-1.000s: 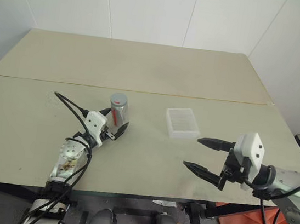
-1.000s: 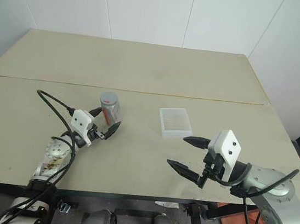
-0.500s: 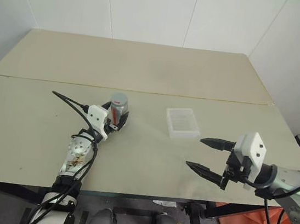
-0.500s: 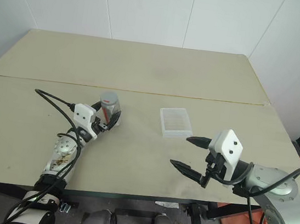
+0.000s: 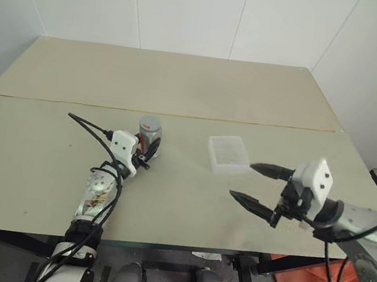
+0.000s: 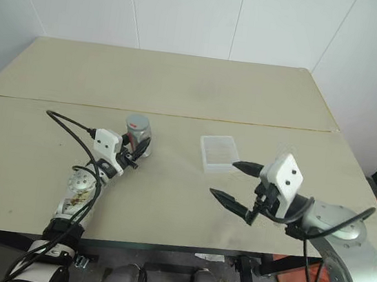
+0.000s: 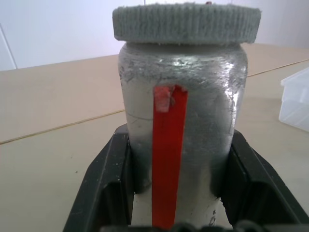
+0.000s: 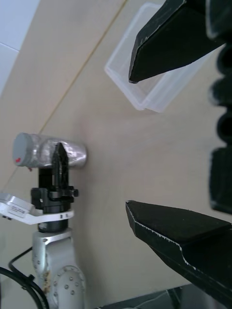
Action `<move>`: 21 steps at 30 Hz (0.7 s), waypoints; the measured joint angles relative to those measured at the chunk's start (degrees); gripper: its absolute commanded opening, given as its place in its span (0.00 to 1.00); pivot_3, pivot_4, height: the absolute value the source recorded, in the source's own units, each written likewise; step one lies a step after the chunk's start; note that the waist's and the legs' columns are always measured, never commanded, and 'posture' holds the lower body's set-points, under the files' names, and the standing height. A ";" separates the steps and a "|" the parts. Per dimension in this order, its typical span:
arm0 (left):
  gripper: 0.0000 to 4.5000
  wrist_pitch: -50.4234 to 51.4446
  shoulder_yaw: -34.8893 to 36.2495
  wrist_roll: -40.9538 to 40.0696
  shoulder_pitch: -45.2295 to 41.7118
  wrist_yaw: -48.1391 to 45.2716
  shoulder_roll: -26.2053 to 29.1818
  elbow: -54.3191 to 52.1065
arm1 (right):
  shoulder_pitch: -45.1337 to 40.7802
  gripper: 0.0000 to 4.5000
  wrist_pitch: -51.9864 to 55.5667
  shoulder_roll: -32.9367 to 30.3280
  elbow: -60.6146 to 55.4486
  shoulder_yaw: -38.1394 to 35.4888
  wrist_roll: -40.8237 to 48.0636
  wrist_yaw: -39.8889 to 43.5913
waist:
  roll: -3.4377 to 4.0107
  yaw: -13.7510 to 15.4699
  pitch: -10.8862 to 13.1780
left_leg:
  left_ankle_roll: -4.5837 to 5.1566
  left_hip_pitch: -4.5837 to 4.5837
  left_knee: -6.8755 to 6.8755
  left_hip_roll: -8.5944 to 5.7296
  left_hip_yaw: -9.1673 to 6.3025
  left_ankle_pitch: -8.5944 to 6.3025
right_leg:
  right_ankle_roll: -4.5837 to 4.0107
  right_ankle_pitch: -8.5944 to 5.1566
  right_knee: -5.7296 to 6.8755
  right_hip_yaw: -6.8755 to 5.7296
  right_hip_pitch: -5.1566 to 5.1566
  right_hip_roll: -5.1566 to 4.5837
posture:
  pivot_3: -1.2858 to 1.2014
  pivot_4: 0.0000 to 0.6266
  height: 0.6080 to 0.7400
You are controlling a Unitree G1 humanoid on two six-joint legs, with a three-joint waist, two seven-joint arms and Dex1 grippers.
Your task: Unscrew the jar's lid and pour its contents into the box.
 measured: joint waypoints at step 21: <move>0.43 12.78 -10.39 -5.67 3.59 -12.80 2.41 -19.75 | -16.70 1.00 -0.91 25.92 10.32 22.15 -18.31 -21.89 | 0.02 -0.11 -0.01 | 0.01 -0.14 -0.02 0.02 -0.04 0.00 | -0.36 0.21 -0.07 -0.01 -0.12 0.04 | 0.52 0.24 1.00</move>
